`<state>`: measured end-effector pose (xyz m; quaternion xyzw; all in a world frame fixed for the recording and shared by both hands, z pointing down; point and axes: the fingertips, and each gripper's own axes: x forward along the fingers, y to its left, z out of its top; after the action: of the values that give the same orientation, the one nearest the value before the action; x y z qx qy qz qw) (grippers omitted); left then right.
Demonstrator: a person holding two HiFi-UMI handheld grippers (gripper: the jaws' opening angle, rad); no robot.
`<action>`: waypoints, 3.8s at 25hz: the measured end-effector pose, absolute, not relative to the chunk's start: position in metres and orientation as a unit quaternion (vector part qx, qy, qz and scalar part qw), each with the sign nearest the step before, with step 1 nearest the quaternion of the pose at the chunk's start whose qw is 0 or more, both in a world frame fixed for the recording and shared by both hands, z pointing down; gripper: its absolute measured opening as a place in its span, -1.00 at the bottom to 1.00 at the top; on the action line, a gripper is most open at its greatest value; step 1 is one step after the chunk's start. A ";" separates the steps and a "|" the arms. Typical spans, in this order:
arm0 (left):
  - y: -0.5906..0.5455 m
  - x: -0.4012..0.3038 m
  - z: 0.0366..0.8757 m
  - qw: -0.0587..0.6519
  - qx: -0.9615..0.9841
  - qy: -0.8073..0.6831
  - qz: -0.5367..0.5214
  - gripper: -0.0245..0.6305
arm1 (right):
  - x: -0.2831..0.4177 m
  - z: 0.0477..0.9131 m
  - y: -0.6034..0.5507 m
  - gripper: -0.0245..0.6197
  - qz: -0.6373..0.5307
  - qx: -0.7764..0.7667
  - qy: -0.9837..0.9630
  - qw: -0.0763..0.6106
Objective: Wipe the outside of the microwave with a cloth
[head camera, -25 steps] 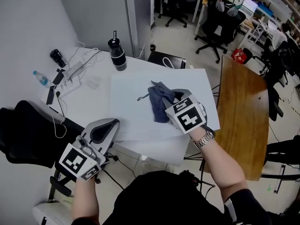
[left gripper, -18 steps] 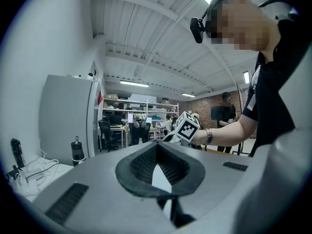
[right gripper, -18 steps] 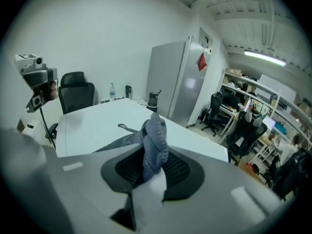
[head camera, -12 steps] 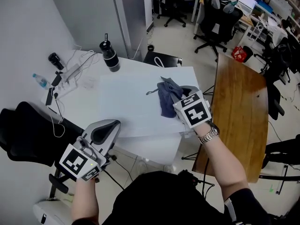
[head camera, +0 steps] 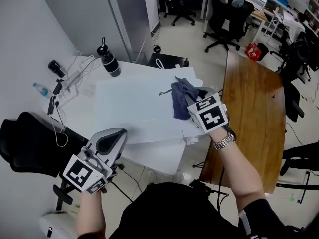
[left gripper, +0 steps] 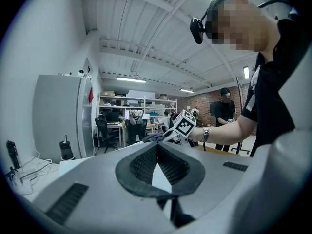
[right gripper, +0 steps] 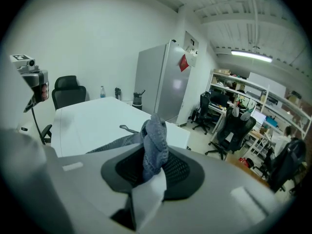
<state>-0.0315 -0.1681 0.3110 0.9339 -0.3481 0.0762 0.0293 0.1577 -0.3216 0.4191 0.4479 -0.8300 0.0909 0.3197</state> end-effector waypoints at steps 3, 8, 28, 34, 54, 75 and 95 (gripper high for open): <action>-0.167 -0.019 0.313 0.030 0.934 -0.346 0.080 -0.91 | 0.176 0.420 -0.323 -0.61 0.095 0.456 -0.827 0.315; -0.165 0.002 0.313 0.031 0.935 -0.343 0.088 -0.91 | 0.202 0.420 -0.325 -0.61 0.102 0.466 -0.829 0.292; -0.153 0.051 0.324 0.048 0.934 -0.330 0.130 -0.91 | 0.254 0.496 -0.325 -0.63 0.176 0.481 -0.840 0.176; -0.150 0.059 0.330 0.051 0.932 -0.329 0.143 -0.91 | 0.256 0.534 -0.325 -0.63 0.200 0.478 -0.838 0.174; -0.146 0.072 0.345 0.061 0.923 -0.338 0.174 -0.91 | 0.255 0.642 -0.326 -0.63 0.224 0.457 -0.816 0.275; -0.135 0.062 0.344 0.068 0.916 -0.361 0.161 -0.91 | 0.274 0.636 -0.314 -0.62 0.207 0.468 -0.799 0.315; -0.074 -0.023 0.334 0.061 0.922 -0.374 0.086 -0.91 | 0.274 0.446 -0.188 -0.62 0.069 0.570 -0.786 0.230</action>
<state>-0.0235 -0.0743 0.3338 0.9216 -0.3737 0.0856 0.0605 0.2743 -0.1882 0.4462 0.5699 -0.7859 0.0693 0.2298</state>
